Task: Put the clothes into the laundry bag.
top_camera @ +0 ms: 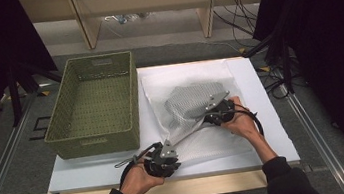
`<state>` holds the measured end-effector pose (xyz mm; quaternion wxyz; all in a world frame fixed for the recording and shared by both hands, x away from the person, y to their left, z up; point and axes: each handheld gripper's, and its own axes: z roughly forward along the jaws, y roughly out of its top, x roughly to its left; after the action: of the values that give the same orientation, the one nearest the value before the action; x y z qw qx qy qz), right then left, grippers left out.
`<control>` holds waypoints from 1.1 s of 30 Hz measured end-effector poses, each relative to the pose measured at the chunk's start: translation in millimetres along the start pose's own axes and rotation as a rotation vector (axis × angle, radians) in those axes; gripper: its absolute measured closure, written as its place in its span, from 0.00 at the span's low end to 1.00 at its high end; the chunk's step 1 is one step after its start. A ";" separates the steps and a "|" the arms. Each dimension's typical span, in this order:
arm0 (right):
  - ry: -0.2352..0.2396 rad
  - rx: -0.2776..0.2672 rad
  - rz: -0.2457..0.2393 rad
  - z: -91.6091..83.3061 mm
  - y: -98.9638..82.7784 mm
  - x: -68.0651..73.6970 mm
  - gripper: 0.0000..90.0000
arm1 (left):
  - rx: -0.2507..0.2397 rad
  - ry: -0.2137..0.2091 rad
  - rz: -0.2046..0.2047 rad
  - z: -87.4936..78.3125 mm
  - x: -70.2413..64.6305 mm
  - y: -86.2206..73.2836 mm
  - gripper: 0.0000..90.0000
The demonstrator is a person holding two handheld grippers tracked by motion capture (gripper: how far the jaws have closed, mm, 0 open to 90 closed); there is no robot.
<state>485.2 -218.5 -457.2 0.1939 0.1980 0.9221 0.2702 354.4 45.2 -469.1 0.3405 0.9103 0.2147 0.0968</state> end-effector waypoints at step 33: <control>0.113 0.015 -0.083 -31.9 -12.8 54.3 0.83 | -0.071 0.176 -0.148 -41.2 13.3 -22.6 0.34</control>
<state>421.2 -216.4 -453.4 0.1511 0.1453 0.9410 0.2657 345.6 90.5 -452.7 0.3584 0.8674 0.3067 0.1584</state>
